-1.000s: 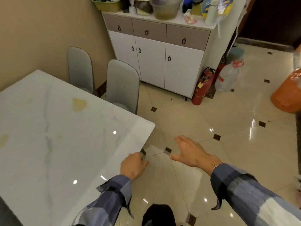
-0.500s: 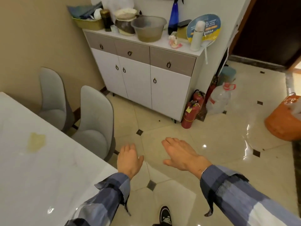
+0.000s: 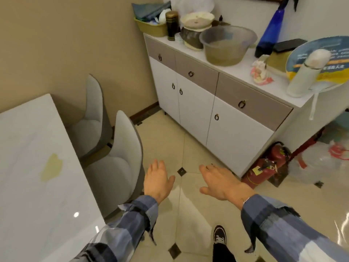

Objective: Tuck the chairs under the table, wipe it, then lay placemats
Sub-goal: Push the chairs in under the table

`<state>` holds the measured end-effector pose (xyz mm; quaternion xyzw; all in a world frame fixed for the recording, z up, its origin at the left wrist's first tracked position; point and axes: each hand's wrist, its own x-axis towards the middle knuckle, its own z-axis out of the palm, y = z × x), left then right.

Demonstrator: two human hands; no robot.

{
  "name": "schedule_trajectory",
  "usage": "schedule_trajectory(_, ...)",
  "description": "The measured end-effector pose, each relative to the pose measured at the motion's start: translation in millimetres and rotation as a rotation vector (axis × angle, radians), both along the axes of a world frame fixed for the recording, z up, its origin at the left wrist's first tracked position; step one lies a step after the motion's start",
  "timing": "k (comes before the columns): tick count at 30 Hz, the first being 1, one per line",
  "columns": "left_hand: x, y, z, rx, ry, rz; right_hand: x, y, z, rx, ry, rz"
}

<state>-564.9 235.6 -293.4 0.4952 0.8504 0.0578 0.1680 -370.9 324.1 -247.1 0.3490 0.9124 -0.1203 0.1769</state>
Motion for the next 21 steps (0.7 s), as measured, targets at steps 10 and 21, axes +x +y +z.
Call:
schedule_trajectory(10, -66, 88, 18, 0.007, -0.084, 0.470, -152, 167, 3, 0.142, 0.018, 0.573)
schedule_trajectory(21, -170, 177, -17, 0.043, -0.213, 0.793, -329, 250, -9, 0.150, 0.060, 0.943)
